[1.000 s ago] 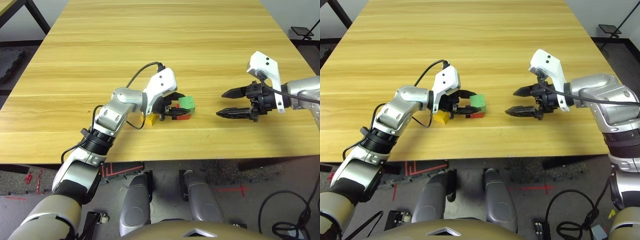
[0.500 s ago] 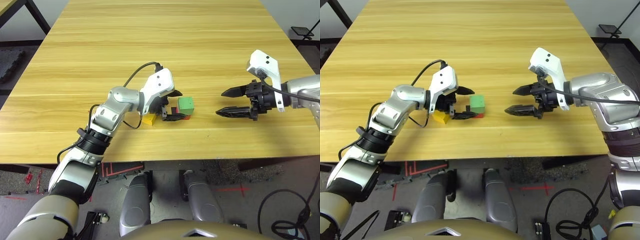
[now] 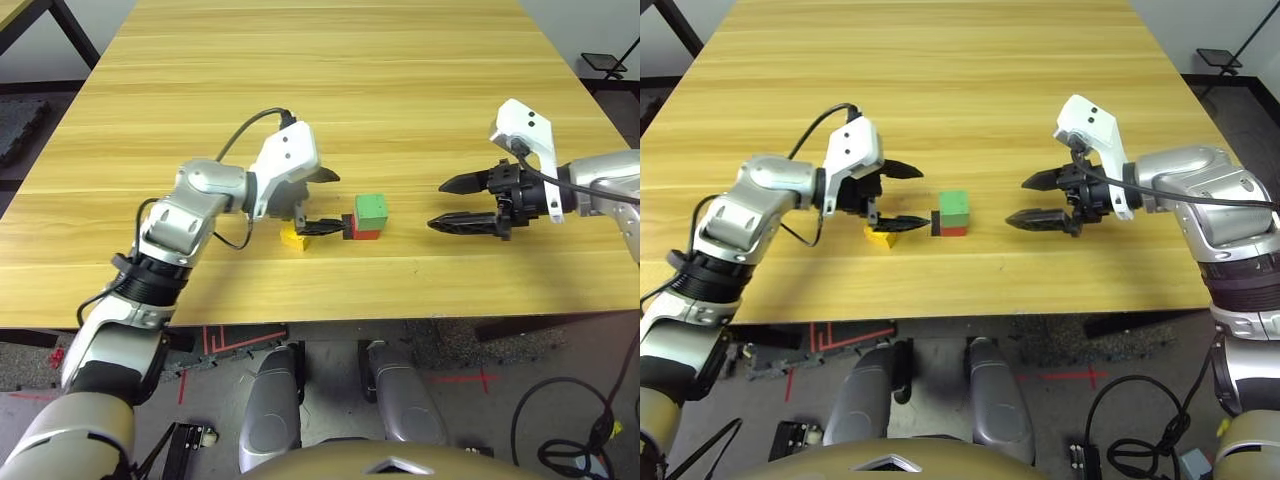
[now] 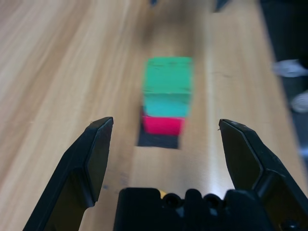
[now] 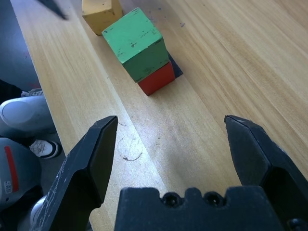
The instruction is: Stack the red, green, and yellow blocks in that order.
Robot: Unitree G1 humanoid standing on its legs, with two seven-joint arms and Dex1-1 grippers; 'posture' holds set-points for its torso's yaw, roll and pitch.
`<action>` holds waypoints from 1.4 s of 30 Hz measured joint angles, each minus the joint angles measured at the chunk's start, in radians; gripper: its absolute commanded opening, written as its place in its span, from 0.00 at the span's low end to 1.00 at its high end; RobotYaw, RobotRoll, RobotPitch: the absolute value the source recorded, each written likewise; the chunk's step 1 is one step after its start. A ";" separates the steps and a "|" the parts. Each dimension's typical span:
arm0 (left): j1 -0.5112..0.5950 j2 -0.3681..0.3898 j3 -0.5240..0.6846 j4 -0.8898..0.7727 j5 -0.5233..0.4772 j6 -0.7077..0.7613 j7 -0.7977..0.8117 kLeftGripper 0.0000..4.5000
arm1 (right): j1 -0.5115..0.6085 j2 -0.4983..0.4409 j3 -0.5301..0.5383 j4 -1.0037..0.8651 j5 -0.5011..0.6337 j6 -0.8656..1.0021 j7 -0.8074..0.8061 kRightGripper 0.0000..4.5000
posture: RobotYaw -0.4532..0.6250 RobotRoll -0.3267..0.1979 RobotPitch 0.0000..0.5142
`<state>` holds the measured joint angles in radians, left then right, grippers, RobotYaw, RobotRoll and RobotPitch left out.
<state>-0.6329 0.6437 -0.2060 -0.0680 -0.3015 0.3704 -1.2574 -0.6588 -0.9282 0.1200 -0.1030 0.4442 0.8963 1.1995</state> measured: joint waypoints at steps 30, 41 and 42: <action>-0.031 -0.065 0.027 0.627 0.113 -0.598 -0.178 0.99 | 0.111 -0.136 -0.068 -0.094 0.082 -0.064 0.128 1.00 | 0.62 0.65 0.33; -0.084 -0.124 0.014 0.793 0.180 -0.690 -0.155 0.96 | 0.110 -0.135 -0.068 -0.094 0.081 -0.066 0.109 1.00 | 0.62 0.64 0.31; -0.086 -0.125 0.014 0.800 0.180 -0.693 -0.155 0.92 | 0.109 -0.134 -0.067 -0.094 0.081 -0.066 0.108 1.00 | 0.62 0.64 0.31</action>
<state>-0.7185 0.5186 -0.1917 0.7324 -0.1212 -0.3231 -1.4125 -0.5500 -1.0624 0.0526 -0.1968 0.5249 0.8305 1.3079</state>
